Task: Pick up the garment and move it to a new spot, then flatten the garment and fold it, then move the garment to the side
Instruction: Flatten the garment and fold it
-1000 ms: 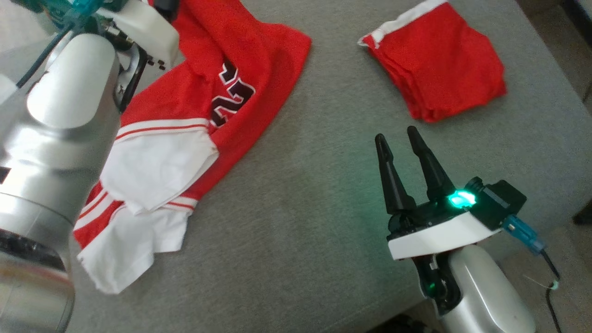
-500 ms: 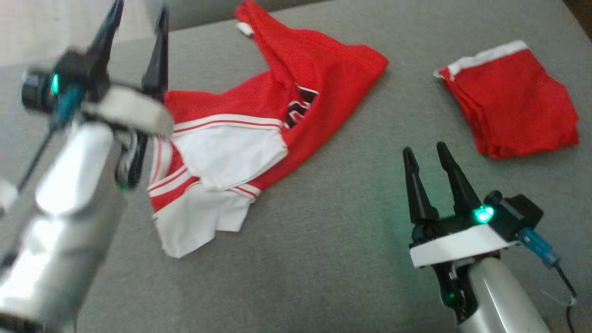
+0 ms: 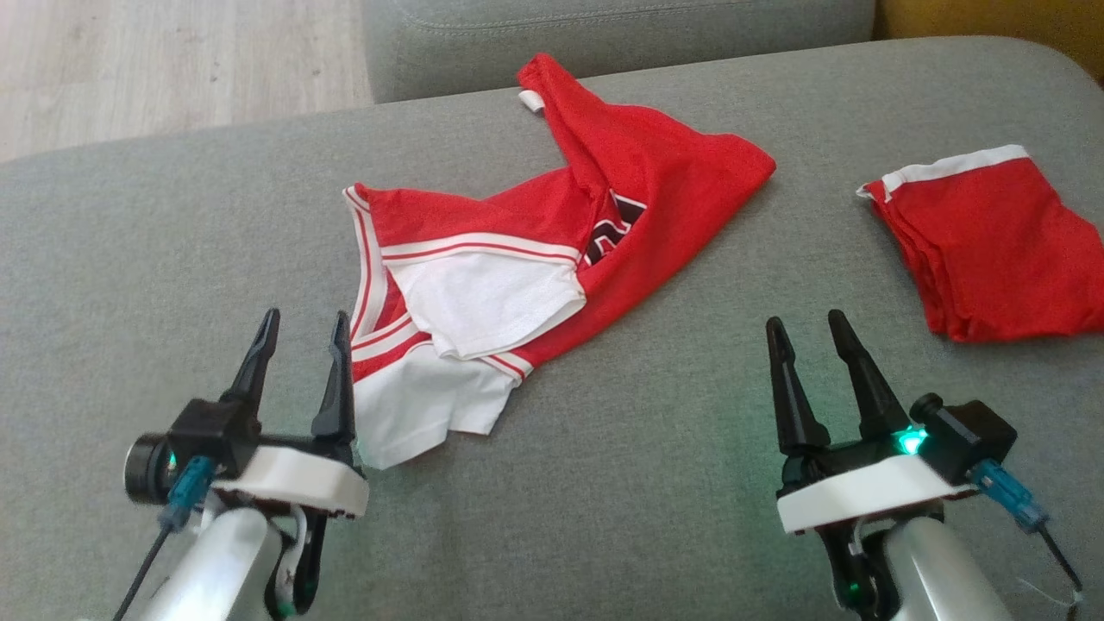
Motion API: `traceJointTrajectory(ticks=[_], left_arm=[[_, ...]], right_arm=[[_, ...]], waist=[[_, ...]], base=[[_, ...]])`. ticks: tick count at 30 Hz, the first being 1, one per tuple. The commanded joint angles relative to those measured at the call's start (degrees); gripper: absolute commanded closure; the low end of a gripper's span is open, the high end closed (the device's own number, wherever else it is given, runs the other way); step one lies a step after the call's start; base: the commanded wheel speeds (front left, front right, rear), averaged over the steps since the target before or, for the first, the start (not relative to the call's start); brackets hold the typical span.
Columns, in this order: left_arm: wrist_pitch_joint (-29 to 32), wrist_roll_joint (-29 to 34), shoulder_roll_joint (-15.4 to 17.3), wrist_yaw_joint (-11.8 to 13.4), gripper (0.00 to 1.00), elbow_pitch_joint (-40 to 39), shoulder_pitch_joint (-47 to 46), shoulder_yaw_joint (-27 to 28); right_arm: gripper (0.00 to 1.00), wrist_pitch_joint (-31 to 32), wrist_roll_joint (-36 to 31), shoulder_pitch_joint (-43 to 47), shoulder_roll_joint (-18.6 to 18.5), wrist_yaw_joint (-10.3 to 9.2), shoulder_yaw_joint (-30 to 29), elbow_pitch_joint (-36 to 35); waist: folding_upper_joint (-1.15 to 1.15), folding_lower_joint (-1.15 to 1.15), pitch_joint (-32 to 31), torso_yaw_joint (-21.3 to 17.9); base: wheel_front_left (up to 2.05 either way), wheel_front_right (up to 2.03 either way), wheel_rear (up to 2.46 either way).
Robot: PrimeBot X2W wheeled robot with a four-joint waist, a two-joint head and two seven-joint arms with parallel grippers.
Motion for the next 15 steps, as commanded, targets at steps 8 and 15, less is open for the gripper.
traceJointTrajectory(ticks=[8,15], left_arm=[[0.0,3.3,-0.4,-2.2,0.00,-2.9,-5.5,-0.6],[4.8,7.6,-3.8,-5.6,0.00,-0.6,-10.7,-8.8]], right_arm=[[0.00,-0.6,-0.7,-1.4,-0.1,-0.05,1.9,-1.6],[0.00,-0.6,-0.2,-2.1,-0.1,-0.05,2.6,-2.0]], waist=[[0.00,0.01,0.8,-2.2],[0.00,0.01,3.4,-5.0]], base=[[0.00,0.00,0.00],[0.00,0.00,0.00]])
